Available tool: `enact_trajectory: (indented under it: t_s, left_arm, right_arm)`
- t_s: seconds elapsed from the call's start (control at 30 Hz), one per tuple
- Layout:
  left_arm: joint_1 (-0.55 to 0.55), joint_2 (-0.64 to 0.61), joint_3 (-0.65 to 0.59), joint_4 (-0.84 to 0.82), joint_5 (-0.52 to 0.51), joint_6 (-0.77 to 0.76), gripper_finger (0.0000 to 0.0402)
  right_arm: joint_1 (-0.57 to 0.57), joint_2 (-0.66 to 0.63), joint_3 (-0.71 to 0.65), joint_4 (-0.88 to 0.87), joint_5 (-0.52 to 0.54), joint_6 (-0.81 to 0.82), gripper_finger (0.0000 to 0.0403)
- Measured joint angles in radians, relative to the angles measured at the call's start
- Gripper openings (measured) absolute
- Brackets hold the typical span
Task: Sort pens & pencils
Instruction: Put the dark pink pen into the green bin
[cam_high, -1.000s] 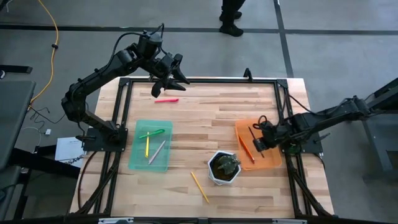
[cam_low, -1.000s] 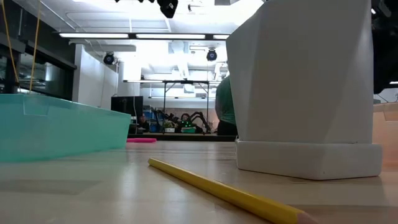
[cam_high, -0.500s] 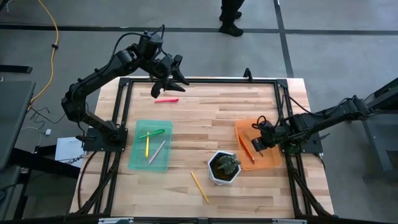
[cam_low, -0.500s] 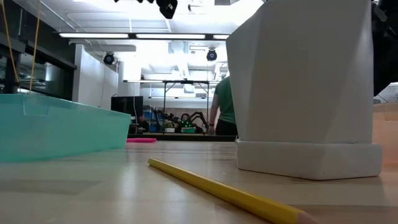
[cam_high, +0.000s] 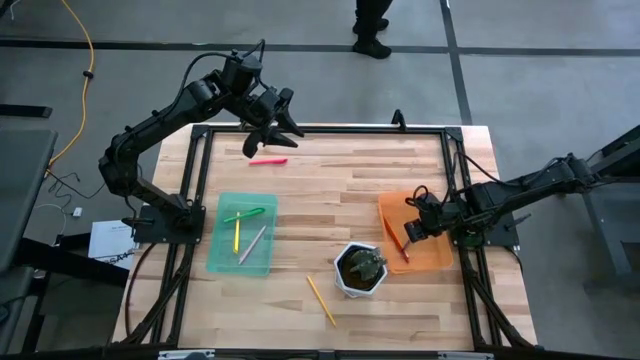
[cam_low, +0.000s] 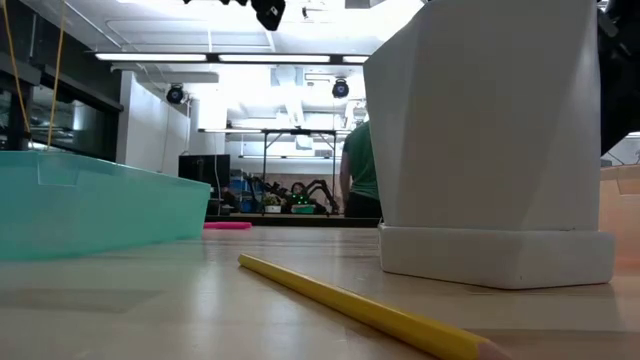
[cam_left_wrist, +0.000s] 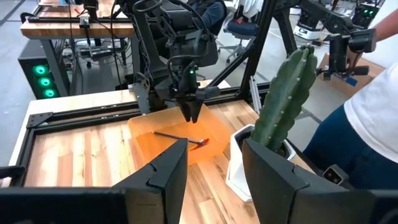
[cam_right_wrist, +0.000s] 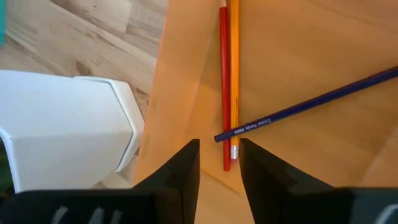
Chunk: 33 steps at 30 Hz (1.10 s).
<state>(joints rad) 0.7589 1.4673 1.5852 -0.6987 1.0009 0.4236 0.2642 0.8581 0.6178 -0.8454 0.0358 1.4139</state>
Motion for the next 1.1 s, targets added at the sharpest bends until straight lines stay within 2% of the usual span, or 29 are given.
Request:
enact_trajectory:
  t_s: [0.33,0.5,0.9,1.1]
  left_arm:
    - [0.001,-0.004,0.000,0.009,-0.020,0.017,0.0140]
    - [0.006,-0.038,0.000,0.068,-0.026,0.014,0.0140]
    - [0.180,-0.136,0.000,0.061,-0.081,-0.013,0.0140]
    - [0.238,-0.148,0.000,-0.050,-0.194,0.000,0.0140]
  right_arm:
    - [0.000,0.000,0.000,0.006,0.021,0.000,0.0103]
    - [-0.002,0.000,0.000,0.055,0.047,0.000,0.0103]
    - [-0.088,-0.003,0.000,0.243,0.111,-0.104,0.0103]
    - [-0.171,-0.003,0.000,0.335,0.113,-0.193,0.0103]
